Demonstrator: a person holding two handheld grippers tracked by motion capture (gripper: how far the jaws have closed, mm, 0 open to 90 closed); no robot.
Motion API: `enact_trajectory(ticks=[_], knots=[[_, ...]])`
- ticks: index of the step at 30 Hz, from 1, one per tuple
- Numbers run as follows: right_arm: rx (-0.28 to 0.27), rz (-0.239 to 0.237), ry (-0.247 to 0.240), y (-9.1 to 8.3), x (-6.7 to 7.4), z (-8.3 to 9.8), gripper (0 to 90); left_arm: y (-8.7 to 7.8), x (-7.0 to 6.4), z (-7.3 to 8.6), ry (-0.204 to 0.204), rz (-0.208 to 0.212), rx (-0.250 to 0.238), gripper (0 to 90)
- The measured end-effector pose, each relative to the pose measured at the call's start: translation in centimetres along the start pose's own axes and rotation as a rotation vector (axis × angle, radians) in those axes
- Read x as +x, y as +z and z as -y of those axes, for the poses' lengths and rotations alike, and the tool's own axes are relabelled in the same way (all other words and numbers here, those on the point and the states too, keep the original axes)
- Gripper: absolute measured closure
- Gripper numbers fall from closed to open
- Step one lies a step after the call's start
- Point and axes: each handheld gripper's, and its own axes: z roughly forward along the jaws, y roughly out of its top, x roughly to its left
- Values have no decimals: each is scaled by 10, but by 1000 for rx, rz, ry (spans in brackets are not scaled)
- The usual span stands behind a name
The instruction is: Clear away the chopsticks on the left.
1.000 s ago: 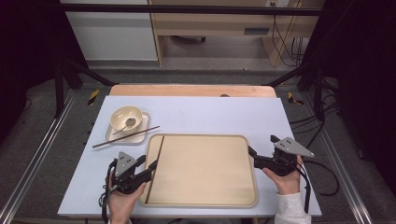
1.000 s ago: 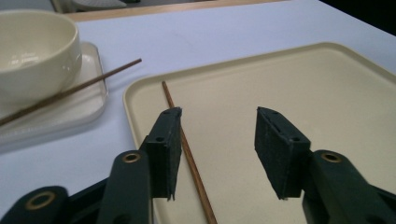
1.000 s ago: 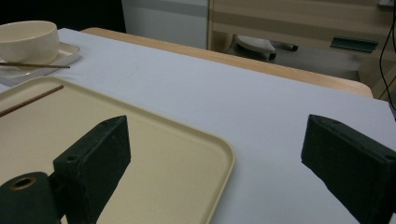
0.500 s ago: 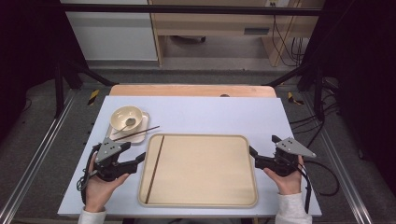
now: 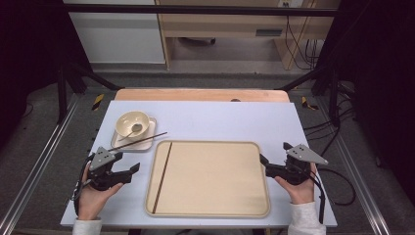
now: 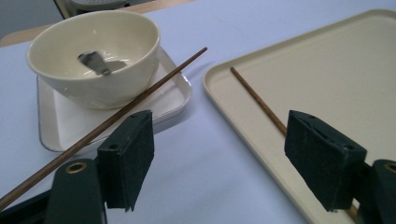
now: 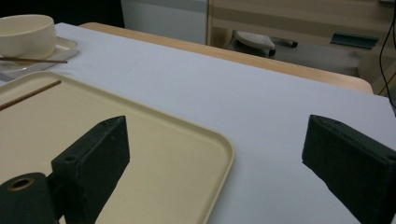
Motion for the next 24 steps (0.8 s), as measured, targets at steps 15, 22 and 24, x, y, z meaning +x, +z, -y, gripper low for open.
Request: enact_trajectory(ticks=[15,22,24], knots=[[15,3,-5,3,-1,2,78,10,42,0,-5,-63,26,220],[19,3,-10,4,0,2,83,22,55,-4,14,-87,39,228],[24,4,-12,5,1,3,83,29,58,-5,24,-78,49,231]])
